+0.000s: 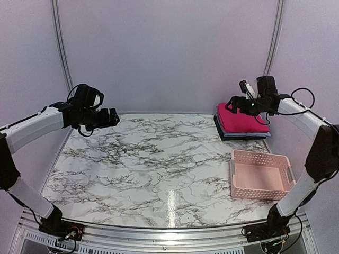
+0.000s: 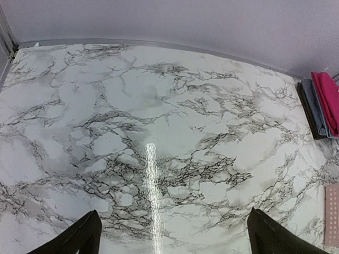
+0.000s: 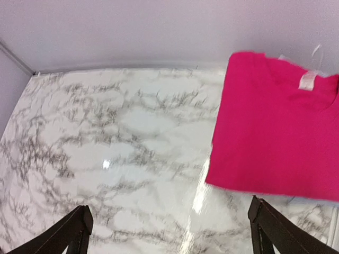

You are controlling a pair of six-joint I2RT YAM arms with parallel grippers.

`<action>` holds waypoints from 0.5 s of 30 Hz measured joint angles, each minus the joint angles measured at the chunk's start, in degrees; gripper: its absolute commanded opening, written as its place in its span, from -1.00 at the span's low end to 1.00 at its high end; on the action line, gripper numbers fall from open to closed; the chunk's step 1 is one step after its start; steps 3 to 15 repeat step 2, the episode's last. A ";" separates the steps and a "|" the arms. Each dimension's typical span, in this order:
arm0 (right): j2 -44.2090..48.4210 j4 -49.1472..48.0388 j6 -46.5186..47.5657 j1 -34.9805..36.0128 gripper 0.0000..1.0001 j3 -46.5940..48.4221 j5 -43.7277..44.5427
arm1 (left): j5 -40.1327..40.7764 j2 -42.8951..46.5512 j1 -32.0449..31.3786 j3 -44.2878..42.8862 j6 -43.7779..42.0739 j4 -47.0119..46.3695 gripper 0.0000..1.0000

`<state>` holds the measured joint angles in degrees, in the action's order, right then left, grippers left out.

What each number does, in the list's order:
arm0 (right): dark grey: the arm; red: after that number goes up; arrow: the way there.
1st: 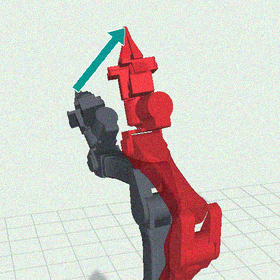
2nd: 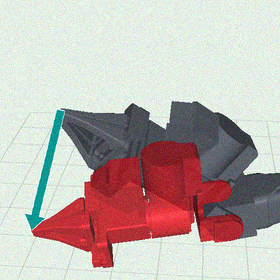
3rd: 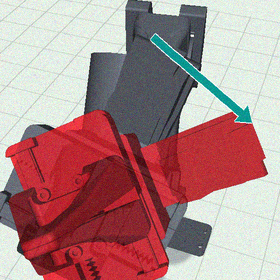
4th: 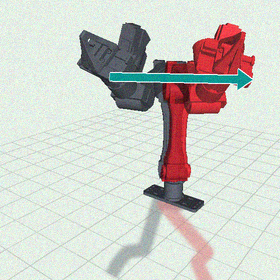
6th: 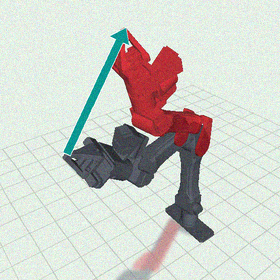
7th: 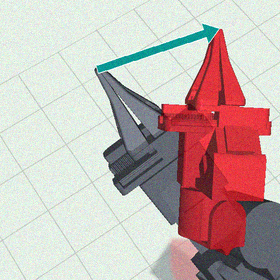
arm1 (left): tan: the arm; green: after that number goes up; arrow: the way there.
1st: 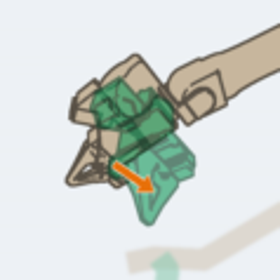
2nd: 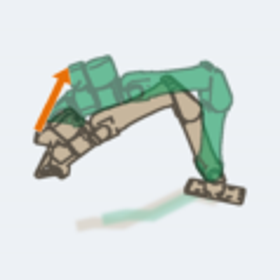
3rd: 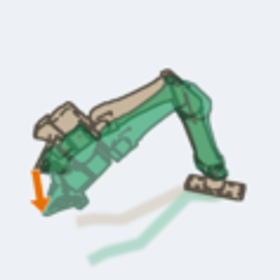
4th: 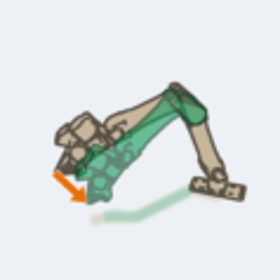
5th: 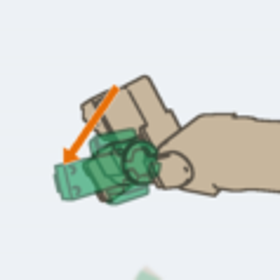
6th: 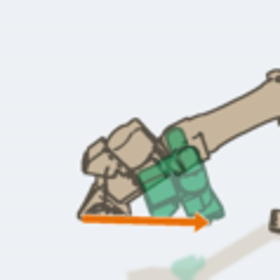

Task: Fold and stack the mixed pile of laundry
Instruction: Reset both arms

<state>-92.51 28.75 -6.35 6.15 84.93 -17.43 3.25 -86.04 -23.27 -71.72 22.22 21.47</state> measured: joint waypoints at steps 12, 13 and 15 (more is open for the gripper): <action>4.50 -1.90 -0.63 1.64 0.97 -8.37 -0.85 | 0.48 3.19 -0.02 3.72 0.87 0.33 0.98; 4.50 -1.90 -0.63 1.64 0.97 -8.37 -0.85 | 0.48 3.19 -0.02 3.72 0.87 0.33 0.98; 4.50 -1.90 -0.63 1.64 0.97 -8.37 -0.85 | 0.48 3.19 -0.02 3.72 0.87 0.33 0.98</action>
